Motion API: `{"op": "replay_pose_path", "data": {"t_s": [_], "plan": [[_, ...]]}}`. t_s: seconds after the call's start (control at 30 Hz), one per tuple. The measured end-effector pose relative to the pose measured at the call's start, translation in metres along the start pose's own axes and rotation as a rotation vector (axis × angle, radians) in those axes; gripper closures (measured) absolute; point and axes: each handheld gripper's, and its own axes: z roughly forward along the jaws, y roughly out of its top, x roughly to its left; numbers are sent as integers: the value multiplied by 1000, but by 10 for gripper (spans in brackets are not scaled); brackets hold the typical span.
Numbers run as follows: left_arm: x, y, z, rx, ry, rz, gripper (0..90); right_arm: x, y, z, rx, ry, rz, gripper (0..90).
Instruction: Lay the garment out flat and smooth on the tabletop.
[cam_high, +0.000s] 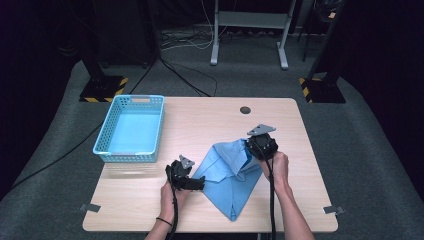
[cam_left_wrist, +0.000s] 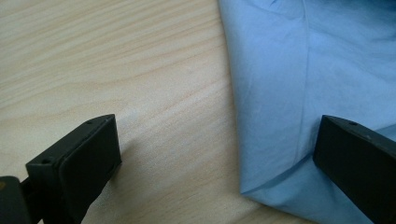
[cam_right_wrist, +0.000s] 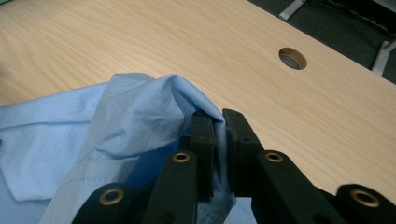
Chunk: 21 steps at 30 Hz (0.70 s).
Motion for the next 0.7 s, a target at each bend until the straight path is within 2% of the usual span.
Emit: {"op": "replay_pose_path", "data": {"t_s": [0.7], "plan": [[0,0,0,0,-1,2,3,-31,37,22,17,-49,-7,836]]}}
